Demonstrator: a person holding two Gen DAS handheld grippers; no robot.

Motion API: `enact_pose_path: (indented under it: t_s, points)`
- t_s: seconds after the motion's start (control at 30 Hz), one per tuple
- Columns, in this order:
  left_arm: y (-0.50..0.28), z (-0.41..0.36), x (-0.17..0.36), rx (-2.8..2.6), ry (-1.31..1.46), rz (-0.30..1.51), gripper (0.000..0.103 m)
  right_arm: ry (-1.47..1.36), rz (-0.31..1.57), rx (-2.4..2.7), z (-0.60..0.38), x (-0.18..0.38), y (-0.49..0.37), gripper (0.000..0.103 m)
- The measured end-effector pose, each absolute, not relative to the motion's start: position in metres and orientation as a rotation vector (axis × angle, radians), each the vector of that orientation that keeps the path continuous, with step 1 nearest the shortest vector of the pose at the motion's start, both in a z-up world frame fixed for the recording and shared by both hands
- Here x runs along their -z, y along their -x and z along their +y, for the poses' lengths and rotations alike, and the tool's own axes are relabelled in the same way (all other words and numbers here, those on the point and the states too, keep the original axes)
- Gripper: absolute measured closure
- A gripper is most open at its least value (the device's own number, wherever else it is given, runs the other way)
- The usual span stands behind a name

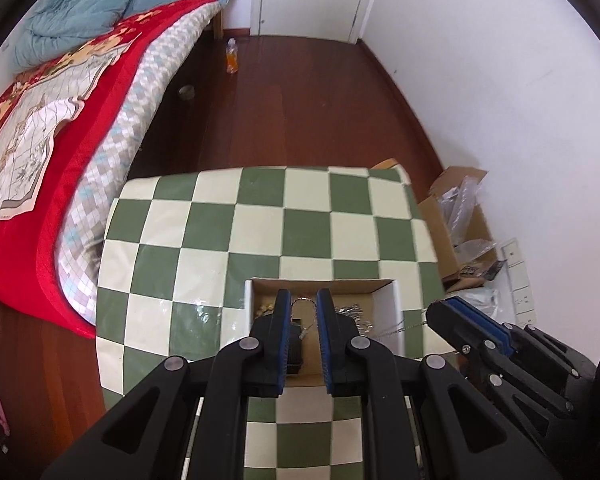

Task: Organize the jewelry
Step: 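Carry the thin chain into the box with the left tool while the right tool lowers the clasp chain in, then open both tools inside the box and lift them away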

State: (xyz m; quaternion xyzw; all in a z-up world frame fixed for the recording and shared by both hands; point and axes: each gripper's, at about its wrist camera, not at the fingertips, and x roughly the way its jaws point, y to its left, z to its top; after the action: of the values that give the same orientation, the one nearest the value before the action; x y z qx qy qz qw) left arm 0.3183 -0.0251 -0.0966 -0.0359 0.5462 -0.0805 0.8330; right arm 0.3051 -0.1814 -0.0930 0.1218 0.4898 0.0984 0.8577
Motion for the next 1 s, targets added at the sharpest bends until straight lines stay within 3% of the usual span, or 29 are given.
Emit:
enact_pose_path:
  t_s: [0.6, 0.97, 1.0]
  points:
    - [-0.337, -0.009, 0.189, 0.089, 0.03, 1.326, 0.092, -0.181, 1.305, -0.137, -0.181, 0.206, -0.35, 0.09]
    - [-0.331, -0.006, 0.176, 0.044, -0.003, 1.279, 0.088, -0.128, 1.356, -0.093, -0.187, 0.224, -0.349, 0.089]
    - [-0.331, -0.006, 0.172, 0.038, -0.014, 1.264, 0.083, -0.126, 1.356, -0.092, -0.186, 0.222, -0.349, 0.083]
